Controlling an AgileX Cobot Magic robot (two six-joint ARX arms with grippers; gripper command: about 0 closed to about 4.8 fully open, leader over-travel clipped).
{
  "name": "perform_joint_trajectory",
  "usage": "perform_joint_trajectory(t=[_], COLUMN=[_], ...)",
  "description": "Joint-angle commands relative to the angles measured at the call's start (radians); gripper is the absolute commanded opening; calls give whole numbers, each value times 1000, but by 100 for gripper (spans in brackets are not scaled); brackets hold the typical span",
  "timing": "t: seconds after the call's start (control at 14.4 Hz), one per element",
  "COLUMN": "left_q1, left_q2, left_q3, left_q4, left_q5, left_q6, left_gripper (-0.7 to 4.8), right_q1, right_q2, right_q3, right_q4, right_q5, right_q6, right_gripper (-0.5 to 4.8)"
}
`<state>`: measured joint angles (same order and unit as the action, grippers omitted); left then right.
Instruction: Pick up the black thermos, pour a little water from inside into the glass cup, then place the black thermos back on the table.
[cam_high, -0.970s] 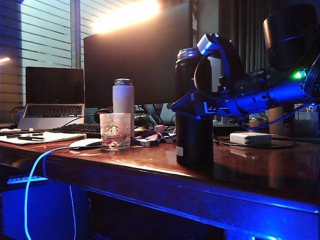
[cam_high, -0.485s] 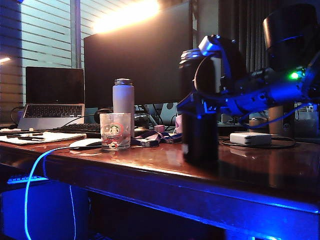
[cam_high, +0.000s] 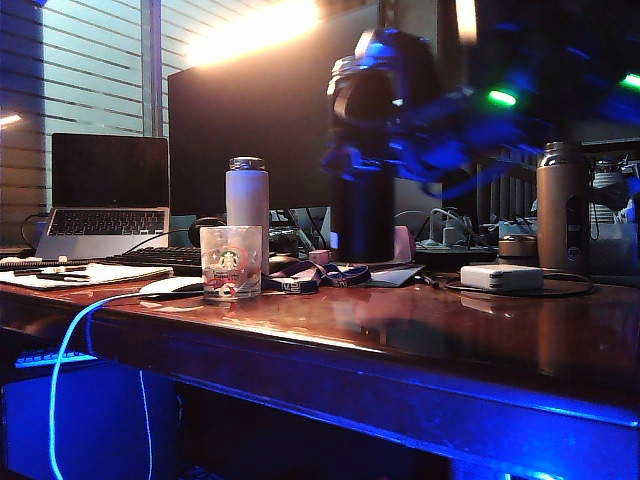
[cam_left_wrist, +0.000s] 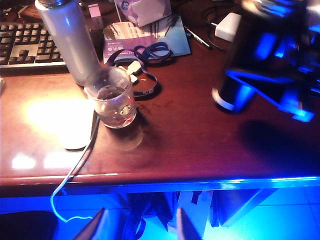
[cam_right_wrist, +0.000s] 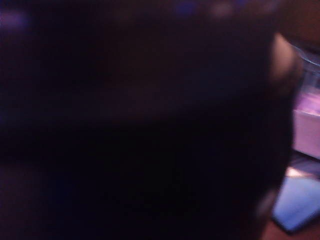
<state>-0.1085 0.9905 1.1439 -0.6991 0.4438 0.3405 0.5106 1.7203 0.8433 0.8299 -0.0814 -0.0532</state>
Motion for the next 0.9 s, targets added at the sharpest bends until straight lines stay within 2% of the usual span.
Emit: perform_joint_trajectory(t=[0.07, 0.35, 0.55, 0.9], left_q1=[-1, -1, -1, -1], left_q2=[-2, -2, -2, -2], left_q3=[2, 2, 2, 2], left_q4=[5, 5, 5, 5], left_q5=[5, 5, 6, 5], left_q6=[0, 0, 0, 0], left_gripper=[187, 187, 187, 187], right_q1=[28, 58, 92, 110], right_q2=[23, 126, 180, 283], right_q3=[105, 258, 359, 515], right_q4=[-8, -107, -153, -255], right_q5=[128, 243, 400, 461], right_q6=[-8, -9, -63, -111], right_gripper=[106, 106, 106, 106])
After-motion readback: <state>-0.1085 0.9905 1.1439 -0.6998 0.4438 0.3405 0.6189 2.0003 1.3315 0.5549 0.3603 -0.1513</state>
